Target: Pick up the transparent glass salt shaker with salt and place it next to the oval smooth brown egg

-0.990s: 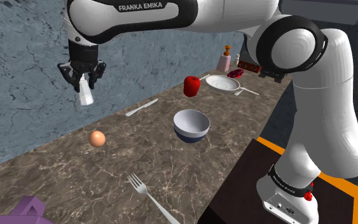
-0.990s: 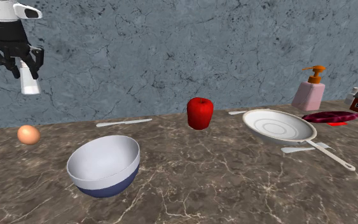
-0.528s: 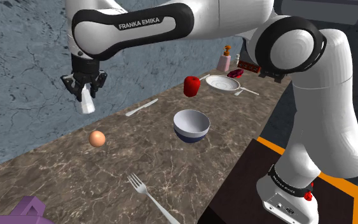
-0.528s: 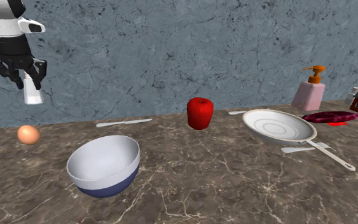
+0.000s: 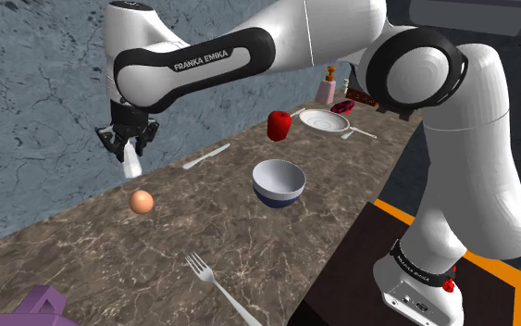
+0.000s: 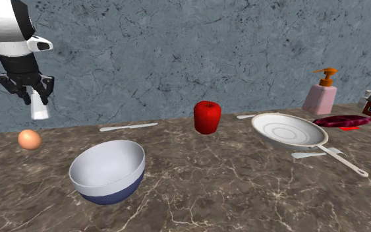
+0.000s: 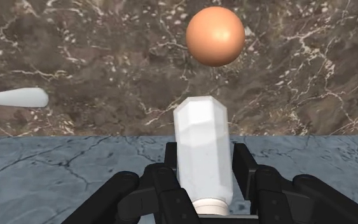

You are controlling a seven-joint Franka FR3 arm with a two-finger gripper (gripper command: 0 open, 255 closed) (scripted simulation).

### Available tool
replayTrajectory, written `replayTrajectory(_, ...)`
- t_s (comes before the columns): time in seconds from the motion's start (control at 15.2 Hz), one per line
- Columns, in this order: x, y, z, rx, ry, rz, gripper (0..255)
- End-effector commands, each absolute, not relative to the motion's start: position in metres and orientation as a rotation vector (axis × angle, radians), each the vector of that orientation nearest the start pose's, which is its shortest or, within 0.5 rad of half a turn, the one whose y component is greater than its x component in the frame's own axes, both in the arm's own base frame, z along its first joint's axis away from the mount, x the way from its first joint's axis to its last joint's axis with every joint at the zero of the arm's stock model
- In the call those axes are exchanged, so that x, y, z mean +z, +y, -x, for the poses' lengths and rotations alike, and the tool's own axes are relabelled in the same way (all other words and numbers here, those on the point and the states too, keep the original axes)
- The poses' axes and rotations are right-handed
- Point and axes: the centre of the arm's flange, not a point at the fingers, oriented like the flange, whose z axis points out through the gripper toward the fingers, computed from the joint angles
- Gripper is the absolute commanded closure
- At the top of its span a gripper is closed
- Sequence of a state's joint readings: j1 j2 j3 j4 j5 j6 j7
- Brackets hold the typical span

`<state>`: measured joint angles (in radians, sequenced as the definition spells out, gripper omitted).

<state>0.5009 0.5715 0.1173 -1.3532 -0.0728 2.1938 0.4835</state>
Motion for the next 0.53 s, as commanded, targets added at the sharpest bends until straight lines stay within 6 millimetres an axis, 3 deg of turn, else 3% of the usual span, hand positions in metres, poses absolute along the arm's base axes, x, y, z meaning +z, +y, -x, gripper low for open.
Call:
replayTrajectory(0.0,0.411,0.412,-0.615,-0.353,-0.211,2.974,255)
replayTrajectory(0.46,0.374,0.412,-0.615,-0.353,-0.211,2.974,255)
